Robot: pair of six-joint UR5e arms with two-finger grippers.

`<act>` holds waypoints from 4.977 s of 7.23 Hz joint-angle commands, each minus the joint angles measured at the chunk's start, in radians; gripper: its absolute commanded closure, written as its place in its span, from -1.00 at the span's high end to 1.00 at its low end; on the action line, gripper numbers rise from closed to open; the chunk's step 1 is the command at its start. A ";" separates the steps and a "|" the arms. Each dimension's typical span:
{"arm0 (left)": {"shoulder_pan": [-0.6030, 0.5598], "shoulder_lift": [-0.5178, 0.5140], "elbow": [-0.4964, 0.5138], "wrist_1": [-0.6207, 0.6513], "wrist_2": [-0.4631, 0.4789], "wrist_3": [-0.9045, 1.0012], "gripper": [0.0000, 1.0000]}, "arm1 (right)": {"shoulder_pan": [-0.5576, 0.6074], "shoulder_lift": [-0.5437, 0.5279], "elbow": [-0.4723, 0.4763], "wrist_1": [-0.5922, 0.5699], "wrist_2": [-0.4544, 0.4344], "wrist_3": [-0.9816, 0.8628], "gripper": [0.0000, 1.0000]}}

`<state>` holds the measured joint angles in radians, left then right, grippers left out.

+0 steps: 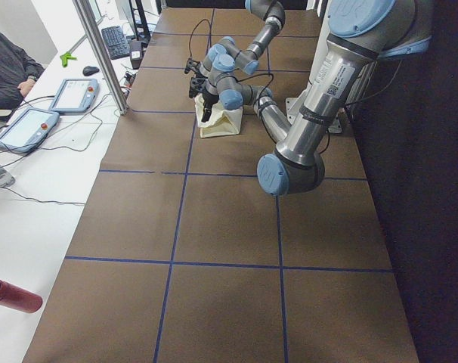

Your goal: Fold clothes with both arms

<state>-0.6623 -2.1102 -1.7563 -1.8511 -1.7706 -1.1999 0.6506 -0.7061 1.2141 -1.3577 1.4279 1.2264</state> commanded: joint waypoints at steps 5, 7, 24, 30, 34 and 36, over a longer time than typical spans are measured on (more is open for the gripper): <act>0.096 0.151 0.006 -0.413 0.010 -0.001 1.00 | 0.096 0.000 0.035 0.048 0.238 -0.021 1.00; 0.154 0.184 0.026 -0.607 0.078 0.006 1.00 | 0.098 0.000 0.039 0.048 0.238 -0.021 1.00; 0.230 0.208 0.199 -1.000 0.096 0.328 -1.00 | 0.096 -0.055 0.098 0.049 0.238 -0.021 1.00; 0.236 0.253 0.509 -1.665 -0.047 -0.255 -1.00 | 0.096 -0.055 0.099 0.051 0.240 -0.021 1.00; 0.227 0.251 0.508 -1.651 -0.072 -0.282 0.99 | 0.096 -0.075 0.122 0.051 0.240 -0.019 1.00; 0.152 0.256 0.500 -1.646 -0.176 -0.283 1.00 | 0.096 -0.076 0.125 0.049 0.240 -0.019 1.00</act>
<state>-0.4691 -1.8572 -1.2517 -3.5014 -1.8899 -1.4830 0.7470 -0.7803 1.3369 -1.3075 1.6674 1.2072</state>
